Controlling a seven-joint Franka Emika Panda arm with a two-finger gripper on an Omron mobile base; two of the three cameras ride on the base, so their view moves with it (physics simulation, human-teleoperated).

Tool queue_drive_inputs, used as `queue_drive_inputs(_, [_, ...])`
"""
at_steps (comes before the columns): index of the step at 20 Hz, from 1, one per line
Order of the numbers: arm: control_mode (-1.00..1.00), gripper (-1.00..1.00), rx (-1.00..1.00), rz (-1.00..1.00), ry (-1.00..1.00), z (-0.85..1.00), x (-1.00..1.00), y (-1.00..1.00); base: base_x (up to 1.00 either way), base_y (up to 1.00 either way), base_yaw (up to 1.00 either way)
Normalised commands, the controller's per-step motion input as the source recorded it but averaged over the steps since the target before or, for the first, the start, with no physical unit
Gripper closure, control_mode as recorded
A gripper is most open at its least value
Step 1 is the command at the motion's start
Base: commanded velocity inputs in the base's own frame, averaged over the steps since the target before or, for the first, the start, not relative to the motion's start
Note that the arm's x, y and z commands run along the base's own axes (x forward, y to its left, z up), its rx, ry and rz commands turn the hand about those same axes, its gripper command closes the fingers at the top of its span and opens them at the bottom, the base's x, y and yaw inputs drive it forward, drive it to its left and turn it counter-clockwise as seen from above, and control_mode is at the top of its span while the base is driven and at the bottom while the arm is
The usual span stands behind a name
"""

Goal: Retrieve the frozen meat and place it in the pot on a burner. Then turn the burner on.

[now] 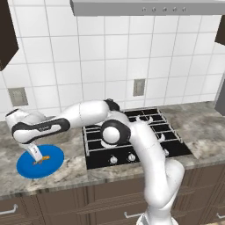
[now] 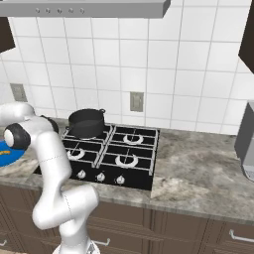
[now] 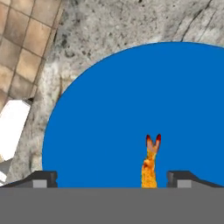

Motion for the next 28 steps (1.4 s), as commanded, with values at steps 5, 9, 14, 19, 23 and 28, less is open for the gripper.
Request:
queue_drive_inputs(5, [-1.00, -1.00, 0.00, 0.03, -0.24, 0.00, 0.11, -0.35, 0.00, 0.00, 0.00])
queue_drive_inputs(9, [-1.00, -1.00, 0.00, 0.04, -0.09, -0.02, 0.01, -0.17, 0.00, 0.00, 0.00])
queue_drive_inputs(14, [-1.00, -1.00, 0.00, 0.05, 0.00, -0.34, 0.14, -0.01, 0.00, 0.00, 0.00])
queue_drive_inputs(19, [-1.00, -1.00, 0.00, 0.06, 0.00, -0.33, 0.24, 0.00, 0.00, 0.00, 0.00])
queue_drive_inputs(23, [-1.00, -1.00, 0.00, 0.06, 0.00, -0.26, 0.17, 0.00, 0.00, 0.00, 0.00])
queue_drive_inputs(28, [-1.00, -1.00, 0.00, 0.06, 0.00, -0.36, 0.01, 0.00, 0.00, 0.00, 0.00])
